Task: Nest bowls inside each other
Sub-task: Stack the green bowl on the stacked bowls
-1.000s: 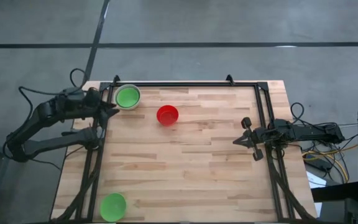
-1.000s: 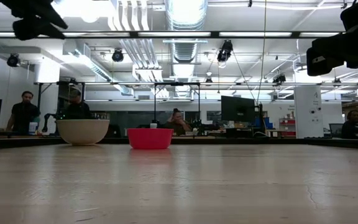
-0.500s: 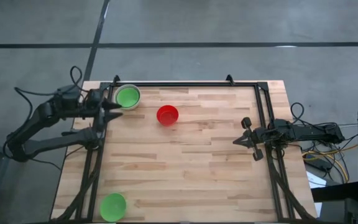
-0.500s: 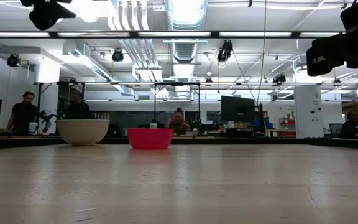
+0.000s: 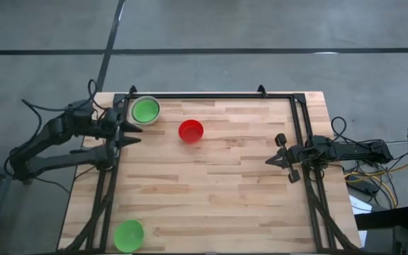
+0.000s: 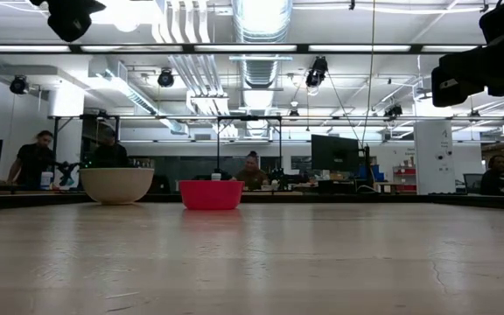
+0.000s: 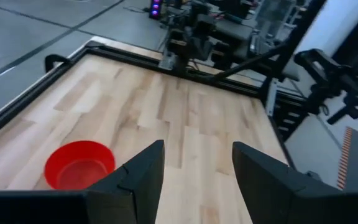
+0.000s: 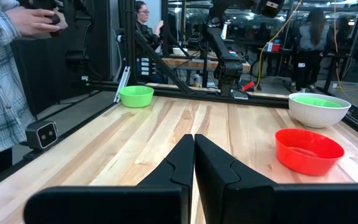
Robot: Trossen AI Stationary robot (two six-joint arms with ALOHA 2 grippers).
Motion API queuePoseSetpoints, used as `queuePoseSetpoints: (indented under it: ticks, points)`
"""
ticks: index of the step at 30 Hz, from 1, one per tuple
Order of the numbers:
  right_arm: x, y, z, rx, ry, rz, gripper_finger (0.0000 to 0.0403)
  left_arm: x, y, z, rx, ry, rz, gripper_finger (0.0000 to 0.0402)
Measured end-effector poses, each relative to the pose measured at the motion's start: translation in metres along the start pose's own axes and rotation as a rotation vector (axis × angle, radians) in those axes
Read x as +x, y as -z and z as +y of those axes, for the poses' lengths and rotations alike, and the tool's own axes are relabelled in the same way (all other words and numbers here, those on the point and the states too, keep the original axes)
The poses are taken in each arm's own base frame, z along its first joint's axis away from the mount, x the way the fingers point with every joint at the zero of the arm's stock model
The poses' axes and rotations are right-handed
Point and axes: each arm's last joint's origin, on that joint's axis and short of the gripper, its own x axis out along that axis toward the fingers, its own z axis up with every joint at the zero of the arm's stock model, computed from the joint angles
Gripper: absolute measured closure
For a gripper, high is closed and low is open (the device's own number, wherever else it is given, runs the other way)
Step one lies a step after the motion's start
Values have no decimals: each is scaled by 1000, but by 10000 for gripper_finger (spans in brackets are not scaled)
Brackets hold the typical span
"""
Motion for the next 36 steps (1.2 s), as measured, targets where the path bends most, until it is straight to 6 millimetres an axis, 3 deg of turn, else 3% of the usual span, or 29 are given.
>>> queuePoseSetpoints:
  ticks: [7, 18, 26, 36]
  points:
    - [0, 0, 0, 0, 0, 0, 394, 6, 0, -7, 30, 98, -15, 209]
    - [0, 0, 0, 0, 0, 0, 394, 34, 15, -11, 54, 235, -85, 209]
    - [0, 0, 0, 0, 0, 0, 394, 49, 34, -11, -45, 268, -25, 209]
    - [0, 0, 0, 0, 0, 0, 394, 58, 47, -13, -196, 189, 12, 209]
